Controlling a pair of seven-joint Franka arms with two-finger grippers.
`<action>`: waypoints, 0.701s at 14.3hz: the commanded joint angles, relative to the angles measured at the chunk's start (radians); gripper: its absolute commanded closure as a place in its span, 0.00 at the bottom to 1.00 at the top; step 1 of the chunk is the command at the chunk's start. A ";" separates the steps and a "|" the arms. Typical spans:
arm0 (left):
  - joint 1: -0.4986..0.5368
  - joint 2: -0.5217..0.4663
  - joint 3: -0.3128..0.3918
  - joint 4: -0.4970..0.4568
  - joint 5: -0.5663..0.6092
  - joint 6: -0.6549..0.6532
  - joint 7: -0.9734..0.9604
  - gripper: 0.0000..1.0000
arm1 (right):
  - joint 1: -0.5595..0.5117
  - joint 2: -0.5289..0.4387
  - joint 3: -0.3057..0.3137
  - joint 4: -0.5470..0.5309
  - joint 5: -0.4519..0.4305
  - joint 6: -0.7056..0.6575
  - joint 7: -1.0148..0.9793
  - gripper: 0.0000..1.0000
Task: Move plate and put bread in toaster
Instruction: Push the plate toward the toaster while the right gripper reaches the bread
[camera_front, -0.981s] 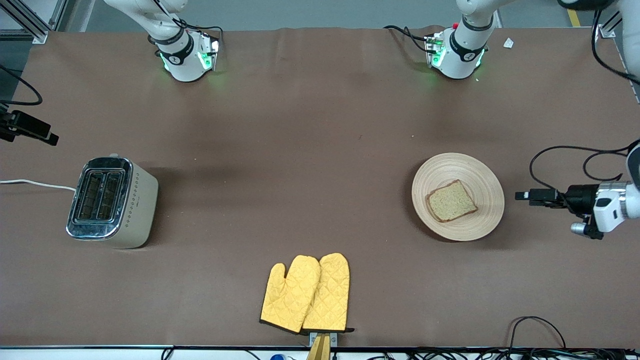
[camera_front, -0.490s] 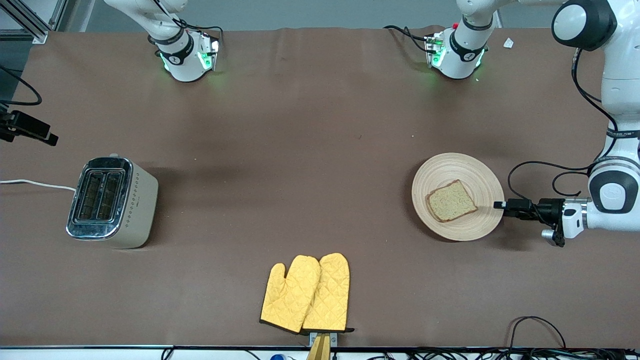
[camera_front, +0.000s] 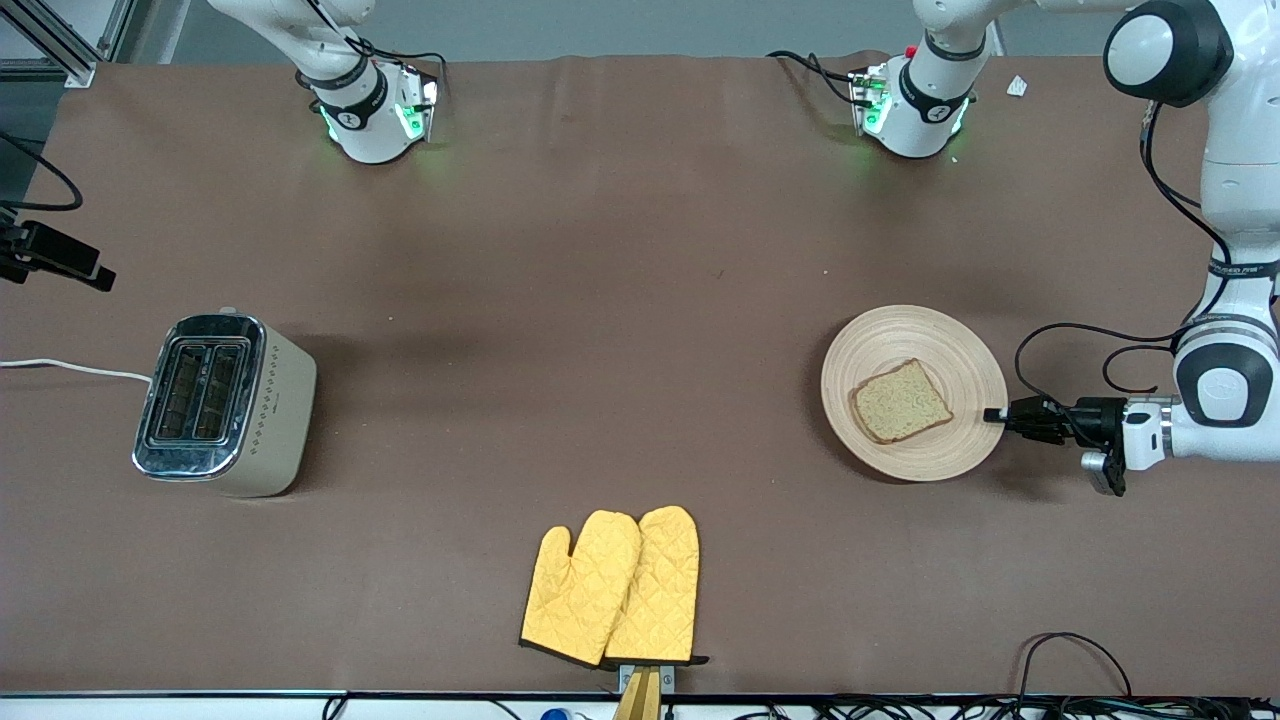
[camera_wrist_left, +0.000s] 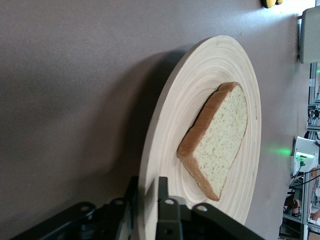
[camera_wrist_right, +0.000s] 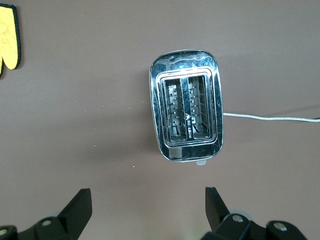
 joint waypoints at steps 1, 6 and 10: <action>0.009 0.015 -0.013 0.016 -0.021 -0.009 0.061 1.00 | -0.005 -0.010 0.002 -0.011 0.007 -0.004 0.009 0.00; 0.010 -0.029 -0.256 0.043 -0.019 -0.093 -0.104 1.00 | 0.018 -0.004 0.004 -0.018 0.005 -0.002 0.015 0.00; -0.138 -0.017 -0.431 0.076 -0.056 0.099 -0.439 1.00 | 0.071 0.024 0.004 -0.118 0.042 0.105 0.021 0.00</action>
